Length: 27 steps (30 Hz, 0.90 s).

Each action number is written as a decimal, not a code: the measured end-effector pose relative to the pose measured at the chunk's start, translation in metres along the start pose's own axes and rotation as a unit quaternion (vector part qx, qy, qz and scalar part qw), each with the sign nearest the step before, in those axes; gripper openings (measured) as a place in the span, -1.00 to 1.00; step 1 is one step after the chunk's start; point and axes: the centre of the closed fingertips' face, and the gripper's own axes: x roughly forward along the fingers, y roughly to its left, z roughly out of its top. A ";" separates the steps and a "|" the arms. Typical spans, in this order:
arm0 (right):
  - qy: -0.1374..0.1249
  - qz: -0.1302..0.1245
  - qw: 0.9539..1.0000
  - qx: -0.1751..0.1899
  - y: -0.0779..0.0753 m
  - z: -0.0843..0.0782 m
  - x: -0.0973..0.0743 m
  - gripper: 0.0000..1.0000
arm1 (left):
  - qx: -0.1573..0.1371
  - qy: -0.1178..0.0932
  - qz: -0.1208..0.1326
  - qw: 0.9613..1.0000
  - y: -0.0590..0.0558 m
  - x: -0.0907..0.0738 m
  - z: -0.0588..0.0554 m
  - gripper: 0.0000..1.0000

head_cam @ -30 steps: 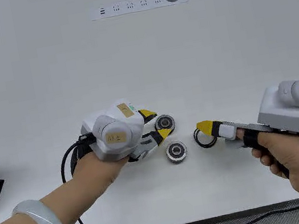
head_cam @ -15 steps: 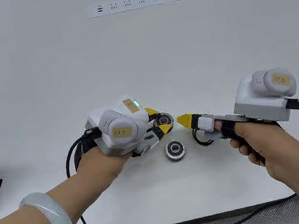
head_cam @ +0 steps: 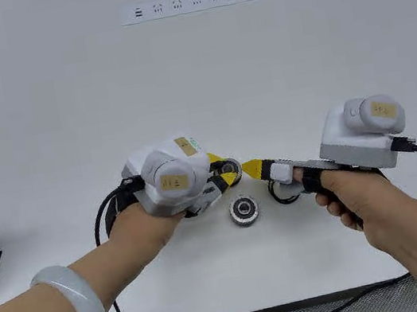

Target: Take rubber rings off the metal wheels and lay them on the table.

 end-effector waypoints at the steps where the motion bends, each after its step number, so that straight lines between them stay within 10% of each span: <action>1: 0.000 0.000 1.000 0.001 -0.001 0.000 0.000 -0.82 | -0.001 0.000 -0.001 1.000 0.000 0.000 0.000 -0.72; 27: 0.012 -0.001 0.999 0.048 -0.006 -0.010 0.015 -0.72 | -0.001 0.003 -0.001 1.000 0.000 0.000 -0.002 -0.72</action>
